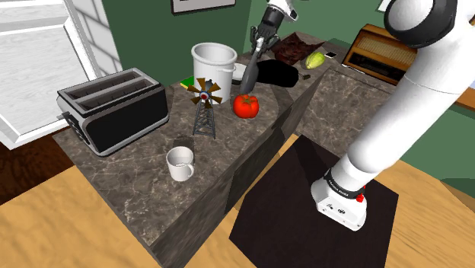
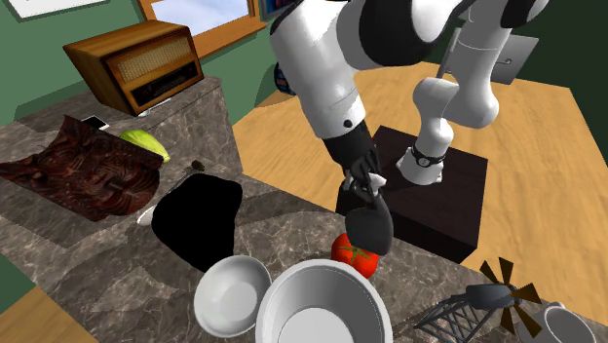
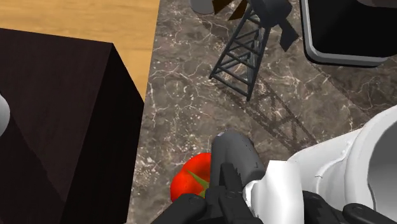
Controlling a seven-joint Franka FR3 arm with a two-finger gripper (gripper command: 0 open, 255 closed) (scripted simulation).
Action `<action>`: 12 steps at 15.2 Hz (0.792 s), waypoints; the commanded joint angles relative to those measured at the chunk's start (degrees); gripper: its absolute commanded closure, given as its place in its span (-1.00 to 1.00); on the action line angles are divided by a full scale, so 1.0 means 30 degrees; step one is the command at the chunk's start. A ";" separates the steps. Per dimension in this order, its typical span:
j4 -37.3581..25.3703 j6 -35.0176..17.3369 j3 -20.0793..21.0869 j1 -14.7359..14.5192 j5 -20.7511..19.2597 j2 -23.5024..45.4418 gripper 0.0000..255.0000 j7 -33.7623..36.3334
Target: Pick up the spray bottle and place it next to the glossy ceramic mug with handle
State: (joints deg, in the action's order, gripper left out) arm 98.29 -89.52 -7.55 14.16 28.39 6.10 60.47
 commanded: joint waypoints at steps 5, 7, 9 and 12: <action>0.1650 -0.1239 0.1239 -0.1428 0.0369 -0.1699 1.00 0.2345; 0.2019 -0.1637 0.1687 -0.1881 0.0512 -0.2112 1.00 0.3132; 0.2296 -0.2027 0.2143 -0.2333 0.0658 -0.2451 1.00 0.3930; 0.2542 -0.2601 0.2851 -0.3001 0.0869 -0.2820 1.00 0.5145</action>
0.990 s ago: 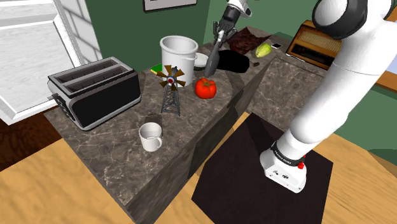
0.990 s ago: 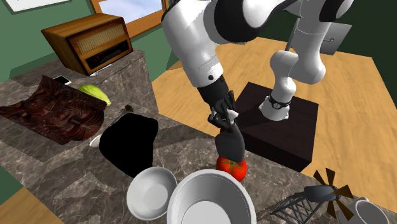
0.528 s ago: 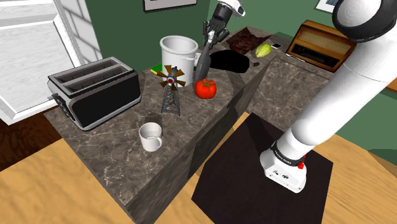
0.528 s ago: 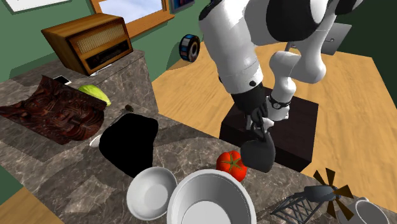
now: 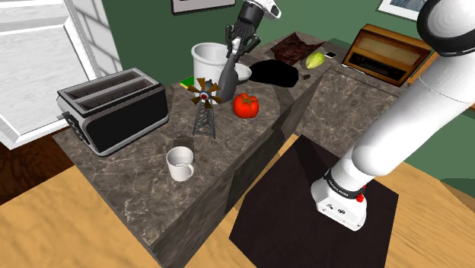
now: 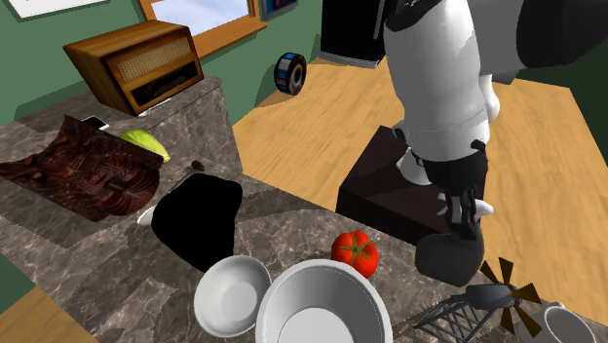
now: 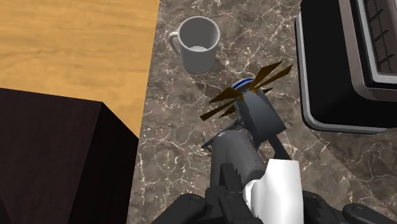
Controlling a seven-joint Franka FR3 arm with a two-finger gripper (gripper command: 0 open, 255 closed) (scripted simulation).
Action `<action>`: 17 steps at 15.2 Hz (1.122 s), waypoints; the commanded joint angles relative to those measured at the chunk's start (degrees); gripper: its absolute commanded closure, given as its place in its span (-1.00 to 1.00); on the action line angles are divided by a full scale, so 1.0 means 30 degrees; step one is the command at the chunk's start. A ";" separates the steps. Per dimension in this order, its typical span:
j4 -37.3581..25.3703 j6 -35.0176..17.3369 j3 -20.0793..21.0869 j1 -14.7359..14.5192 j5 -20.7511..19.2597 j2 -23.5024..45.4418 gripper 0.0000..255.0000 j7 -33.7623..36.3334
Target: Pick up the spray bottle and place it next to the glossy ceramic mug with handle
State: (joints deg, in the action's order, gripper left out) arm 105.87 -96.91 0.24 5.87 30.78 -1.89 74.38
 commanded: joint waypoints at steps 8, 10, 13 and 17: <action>-0.0304 -0.1616 0.2196 -0.2001 0.0436 -0.0302 1.00 0.3862; -0.0607 -0.1972 0.2679 -0.2446 0.0444 -0.0144 1.00 0.4731; -0.1232 -0.2488 0.3401 -0.3113 0.0365 0.0240 1.00 0.6063; -0.2395 -0.3121 0.4328 -0.4030 0.0053 0.1035 1.00 0.7901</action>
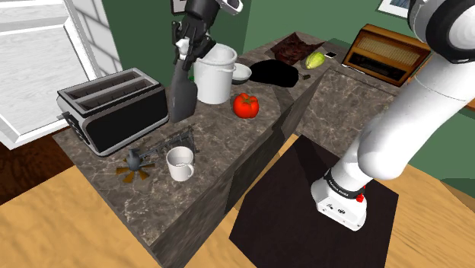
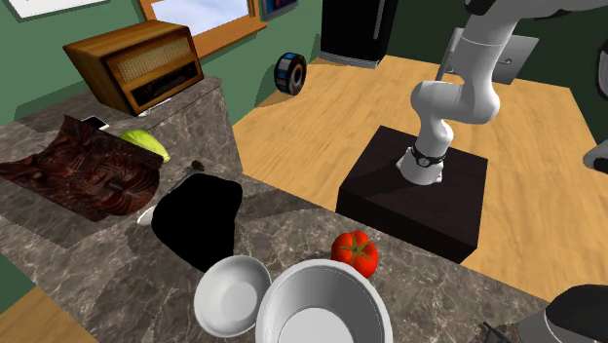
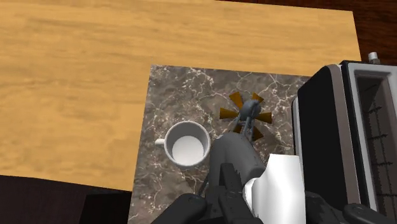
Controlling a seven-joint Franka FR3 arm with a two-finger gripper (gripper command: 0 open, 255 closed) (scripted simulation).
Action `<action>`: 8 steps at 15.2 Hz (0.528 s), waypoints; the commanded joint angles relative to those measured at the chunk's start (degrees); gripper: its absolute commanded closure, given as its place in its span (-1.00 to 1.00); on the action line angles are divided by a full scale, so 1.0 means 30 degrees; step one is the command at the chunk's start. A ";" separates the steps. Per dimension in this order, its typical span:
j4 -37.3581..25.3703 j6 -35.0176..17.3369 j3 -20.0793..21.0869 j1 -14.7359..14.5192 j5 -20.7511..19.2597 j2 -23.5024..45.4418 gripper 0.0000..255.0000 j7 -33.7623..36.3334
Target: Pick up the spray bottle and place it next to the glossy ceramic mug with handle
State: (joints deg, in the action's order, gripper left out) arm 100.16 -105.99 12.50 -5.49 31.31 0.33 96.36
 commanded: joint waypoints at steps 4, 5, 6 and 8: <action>-0.2062 -0.0624 0.1105 -0.1224 -0.0718 0.1421 1.00 0.2497; -0.2523 -0.0732 0.1307 -0.1484 -0.0915 0.1756 1.00 0.2992; -0.3015 -0.0827 0.1498 -0.1755 -0.1133 0.2114 1.00 0.3492; -0.4097 -0.0973 0.1852 -0.2331 -0.1628 0.2899 1.00 0.4507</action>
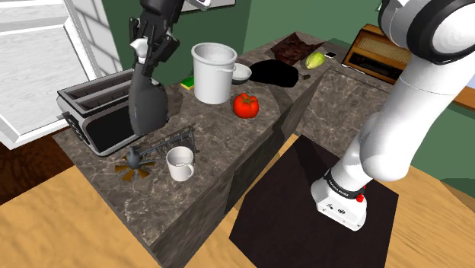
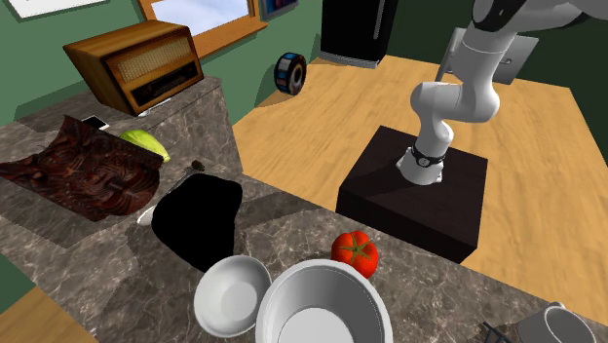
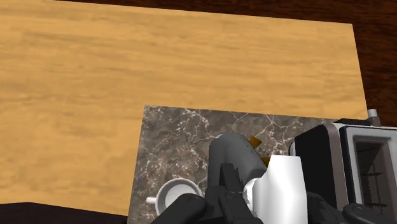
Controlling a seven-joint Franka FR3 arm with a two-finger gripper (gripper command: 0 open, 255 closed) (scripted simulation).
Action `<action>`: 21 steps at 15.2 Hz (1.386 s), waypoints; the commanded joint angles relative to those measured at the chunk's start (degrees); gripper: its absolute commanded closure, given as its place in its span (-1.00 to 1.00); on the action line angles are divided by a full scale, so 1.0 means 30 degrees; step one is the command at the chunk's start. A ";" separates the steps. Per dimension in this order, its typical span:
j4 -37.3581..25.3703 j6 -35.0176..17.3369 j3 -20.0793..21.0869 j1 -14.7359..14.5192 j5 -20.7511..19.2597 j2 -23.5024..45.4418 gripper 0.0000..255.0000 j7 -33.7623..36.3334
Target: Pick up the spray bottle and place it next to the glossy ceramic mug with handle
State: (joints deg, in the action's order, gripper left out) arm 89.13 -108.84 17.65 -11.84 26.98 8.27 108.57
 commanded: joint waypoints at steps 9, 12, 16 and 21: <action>-0.6145 0.0089 0.0985 -0.3147 -0.2800 0.4375 1.00 0.4480; -0.5078 -0.0698 0.0990 -0.3058 -0.2613 0.4158 1.00 0.4127; -0.3808 -0.1699 0.1010 -0.2963 -0.2389 0.3968 1.00 0.3678; -0.2420 -0.2888 0.1038 -0.2883 -0.2137 0.3867 1.00 0.3139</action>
State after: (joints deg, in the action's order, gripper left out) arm 80.91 -116.64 20.73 -20.49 20.42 19.96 118.30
